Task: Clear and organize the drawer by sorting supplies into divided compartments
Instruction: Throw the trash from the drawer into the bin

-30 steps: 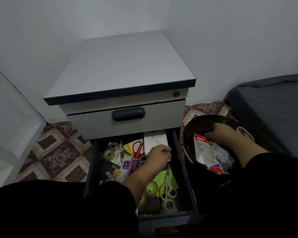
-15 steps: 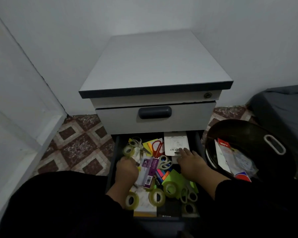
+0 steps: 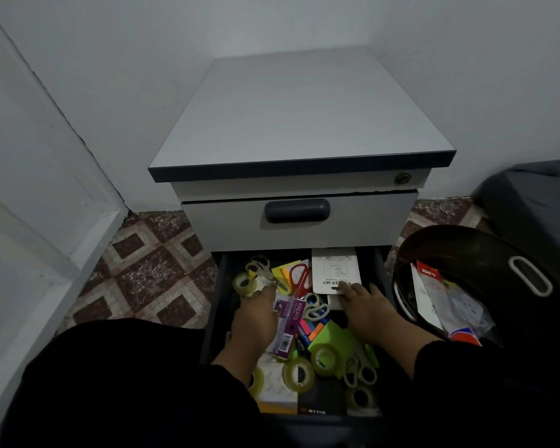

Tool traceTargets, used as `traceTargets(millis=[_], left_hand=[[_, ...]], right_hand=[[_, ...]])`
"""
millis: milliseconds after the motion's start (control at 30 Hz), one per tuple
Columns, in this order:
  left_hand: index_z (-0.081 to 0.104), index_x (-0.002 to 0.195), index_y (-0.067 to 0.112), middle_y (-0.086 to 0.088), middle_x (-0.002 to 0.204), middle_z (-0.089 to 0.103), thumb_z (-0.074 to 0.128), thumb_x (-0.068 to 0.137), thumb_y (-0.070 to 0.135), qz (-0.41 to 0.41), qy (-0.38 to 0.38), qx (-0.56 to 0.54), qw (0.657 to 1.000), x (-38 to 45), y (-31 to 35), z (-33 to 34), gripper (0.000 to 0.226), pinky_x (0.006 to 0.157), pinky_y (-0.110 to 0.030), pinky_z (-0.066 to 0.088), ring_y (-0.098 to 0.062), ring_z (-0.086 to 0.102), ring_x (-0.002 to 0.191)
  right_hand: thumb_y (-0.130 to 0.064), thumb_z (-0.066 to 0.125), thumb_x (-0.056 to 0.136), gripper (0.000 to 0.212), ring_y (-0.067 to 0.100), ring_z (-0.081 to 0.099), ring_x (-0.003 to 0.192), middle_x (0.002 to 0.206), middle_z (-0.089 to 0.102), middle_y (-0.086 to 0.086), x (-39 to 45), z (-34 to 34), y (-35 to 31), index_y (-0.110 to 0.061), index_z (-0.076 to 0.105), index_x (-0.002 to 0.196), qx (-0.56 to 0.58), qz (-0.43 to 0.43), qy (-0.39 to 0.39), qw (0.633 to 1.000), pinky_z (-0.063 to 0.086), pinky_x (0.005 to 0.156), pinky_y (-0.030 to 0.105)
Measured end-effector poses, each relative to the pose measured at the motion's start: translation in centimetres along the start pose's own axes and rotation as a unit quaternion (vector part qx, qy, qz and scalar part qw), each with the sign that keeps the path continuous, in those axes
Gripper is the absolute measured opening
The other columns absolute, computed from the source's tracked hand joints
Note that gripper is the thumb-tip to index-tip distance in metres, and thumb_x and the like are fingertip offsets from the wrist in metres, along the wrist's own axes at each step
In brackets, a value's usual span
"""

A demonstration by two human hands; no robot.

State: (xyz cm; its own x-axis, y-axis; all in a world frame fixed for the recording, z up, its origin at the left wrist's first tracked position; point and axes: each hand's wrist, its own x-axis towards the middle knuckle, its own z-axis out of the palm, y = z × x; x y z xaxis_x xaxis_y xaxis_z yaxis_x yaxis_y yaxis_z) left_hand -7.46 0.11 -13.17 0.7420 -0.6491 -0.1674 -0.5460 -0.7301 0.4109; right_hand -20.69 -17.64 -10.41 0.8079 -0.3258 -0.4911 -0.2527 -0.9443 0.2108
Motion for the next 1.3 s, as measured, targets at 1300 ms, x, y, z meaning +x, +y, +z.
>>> traceTargets(millis=[1300], left_hand=[[0.063, 0.079, 0.009, -0.008, 0.079, 0.061, 0.048, 0.090, -0.003, -0.223, -0.031, -0.348, 0.910, 0.7, 0.8, -2.7, 0.022, 0.068, -0.032, 0.051, -0.024, 0.060, 0.074]], right_hand=[[-0.008, 0.051, 0.094, 0.026, 0.033, 0.063, 0.100, 0.112, 0.064, 0.021, -2.1, -1.0, -0.9, 0.006, 0.060, 0.114, 0.559, 0.205, 0.009, 0.803, 0.054, 0.086, 0.040]])
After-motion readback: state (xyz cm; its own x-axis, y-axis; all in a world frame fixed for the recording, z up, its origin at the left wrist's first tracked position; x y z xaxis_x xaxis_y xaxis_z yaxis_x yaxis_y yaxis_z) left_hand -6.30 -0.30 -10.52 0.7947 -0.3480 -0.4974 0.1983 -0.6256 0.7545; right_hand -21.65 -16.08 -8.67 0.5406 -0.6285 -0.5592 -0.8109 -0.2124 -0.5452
